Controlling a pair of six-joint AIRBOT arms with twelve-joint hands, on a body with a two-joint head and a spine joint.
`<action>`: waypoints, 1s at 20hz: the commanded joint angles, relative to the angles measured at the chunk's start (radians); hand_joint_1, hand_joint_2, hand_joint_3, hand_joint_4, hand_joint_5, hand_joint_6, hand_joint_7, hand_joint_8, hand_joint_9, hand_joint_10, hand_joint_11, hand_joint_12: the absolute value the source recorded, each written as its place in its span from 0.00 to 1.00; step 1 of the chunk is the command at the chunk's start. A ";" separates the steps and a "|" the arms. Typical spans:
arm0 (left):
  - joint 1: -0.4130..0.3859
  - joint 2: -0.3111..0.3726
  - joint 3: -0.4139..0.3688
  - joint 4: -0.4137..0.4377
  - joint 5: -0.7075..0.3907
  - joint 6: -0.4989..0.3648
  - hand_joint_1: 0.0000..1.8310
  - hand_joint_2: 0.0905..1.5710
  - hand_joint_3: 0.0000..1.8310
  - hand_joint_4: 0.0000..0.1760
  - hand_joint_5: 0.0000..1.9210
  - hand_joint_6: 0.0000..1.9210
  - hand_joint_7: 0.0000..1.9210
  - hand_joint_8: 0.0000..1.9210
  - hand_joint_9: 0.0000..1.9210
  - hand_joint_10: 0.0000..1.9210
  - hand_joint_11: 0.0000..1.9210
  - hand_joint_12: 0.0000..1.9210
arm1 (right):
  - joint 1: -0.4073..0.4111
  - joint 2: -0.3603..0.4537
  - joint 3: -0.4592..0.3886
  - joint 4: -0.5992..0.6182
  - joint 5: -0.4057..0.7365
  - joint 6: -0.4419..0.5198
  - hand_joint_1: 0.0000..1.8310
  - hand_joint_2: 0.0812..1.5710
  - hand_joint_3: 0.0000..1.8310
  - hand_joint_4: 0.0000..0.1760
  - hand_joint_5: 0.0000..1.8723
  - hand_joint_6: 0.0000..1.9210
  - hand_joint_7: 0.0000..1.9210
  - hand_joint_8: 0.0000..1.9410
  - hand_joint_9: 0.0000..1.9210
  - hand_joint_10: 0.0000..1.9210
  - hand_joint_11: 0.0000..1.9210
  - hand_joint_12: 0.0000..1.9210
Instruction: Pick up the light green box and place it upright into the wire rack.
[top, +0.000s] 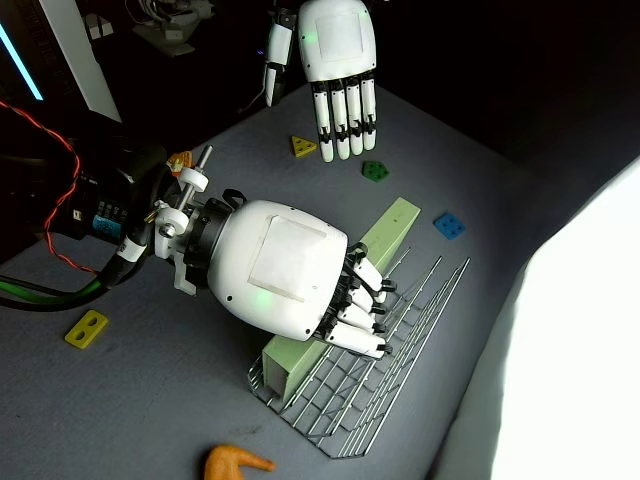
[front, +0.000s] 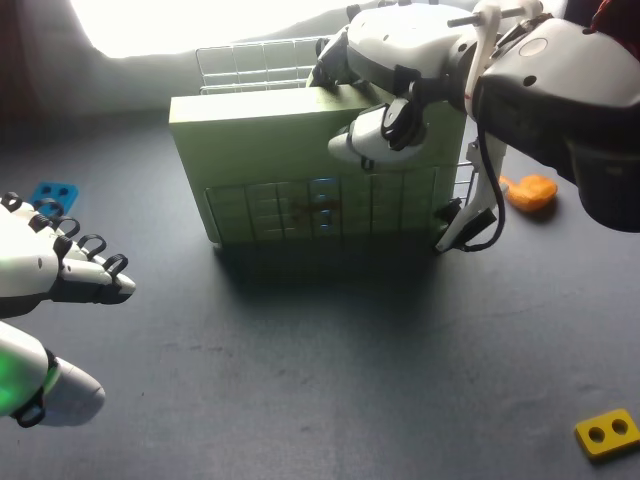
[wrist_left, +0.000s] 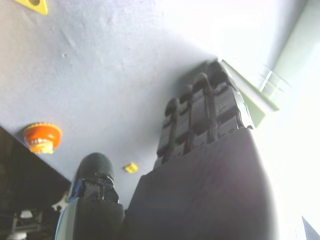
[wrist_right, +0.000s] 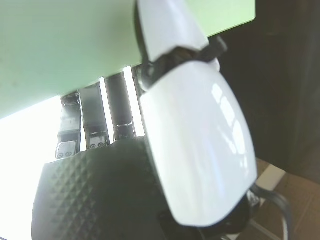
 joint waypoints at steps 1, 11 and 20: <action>-0.014 0.000 0.002 0.021 -0.058 0.006 0.00 0.77 0.00 0.00 0.03 0.00 0.04 0.00 0.04 0.00 0.00 0.14 | 0.009 0.011 0.004 -0.042 0.027 0.007 0.56 0.68 0.00 0.00 0.31 0.07 0.34 0.00 0.24 0.28 0.00 0.78; -0.018 -0.001 0.005 0.021 -0.058 0.006 0.00 0.78 0.00 0.00 0.03 0.00 0.04 0.00 0.04 0.00 0.00 0.14 | 0.054 0.071 -0.048 -0.040 -0.004 -0.034 0.38 0.58 0.00 0.00 0.00 0.00 0.00 0.00 0.00 0.01 0.00 0.07; -0.015 -0.001 0.015 0.021 -0.058 0.009 0.00 0.78 0.00 0.00 0.03 0.00 0.03 0.00 0.04 0.00 0.00 0.14 | 0.115 0.166 -0.138 -0.062 -0.023 -0.132 0.43 0.55 0.00 0.00 0.00 0.00 0.04 0.00 0.03 0.01 0.00 0.19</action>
